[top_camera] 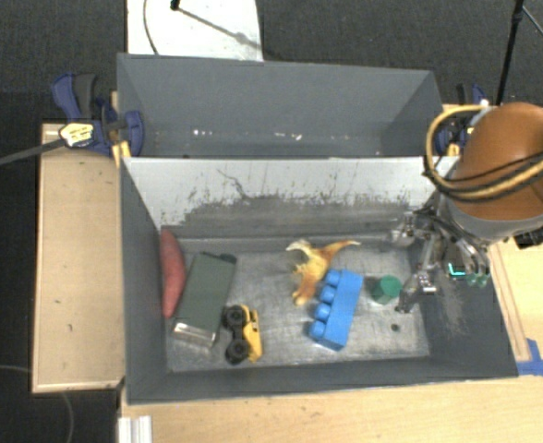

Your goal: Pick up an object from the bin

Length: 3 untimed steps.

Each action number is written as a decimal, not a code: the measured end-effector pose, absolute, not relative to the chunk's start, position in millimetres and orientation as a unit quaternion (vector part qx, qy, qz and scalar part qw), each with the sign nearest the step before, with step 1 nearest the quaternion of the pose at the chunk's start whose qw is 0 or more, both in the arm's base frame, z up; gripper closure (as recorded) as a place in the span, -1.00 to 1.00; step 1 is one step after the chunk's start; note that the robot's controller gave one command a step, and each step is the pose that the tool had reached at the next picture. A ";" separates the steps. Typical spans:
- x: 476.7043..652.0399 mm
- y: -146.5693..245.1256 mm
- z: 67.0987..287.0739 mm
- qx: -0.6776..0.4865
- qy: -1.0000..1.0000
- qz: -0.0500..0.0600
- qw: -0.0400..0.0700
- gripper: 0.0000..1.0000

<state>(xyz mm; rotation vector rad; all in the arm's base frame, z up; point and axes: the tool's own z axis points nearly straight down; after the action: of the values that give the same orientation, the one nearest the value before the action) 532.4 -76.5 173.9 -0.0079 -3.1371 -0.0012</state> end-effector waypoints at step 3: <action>521.3 -22.2 122.6 0.282 -0.959 0.000 -0.001 -1.00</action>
Offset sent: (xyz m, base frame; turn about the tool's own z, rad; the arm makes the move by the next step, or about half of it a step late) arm -0.0027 0.0538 -0.1039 -0.5585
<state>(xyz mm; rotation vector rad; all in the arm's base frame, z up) 521.3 -22.2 122.6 0.8874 -3.0157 -0.0005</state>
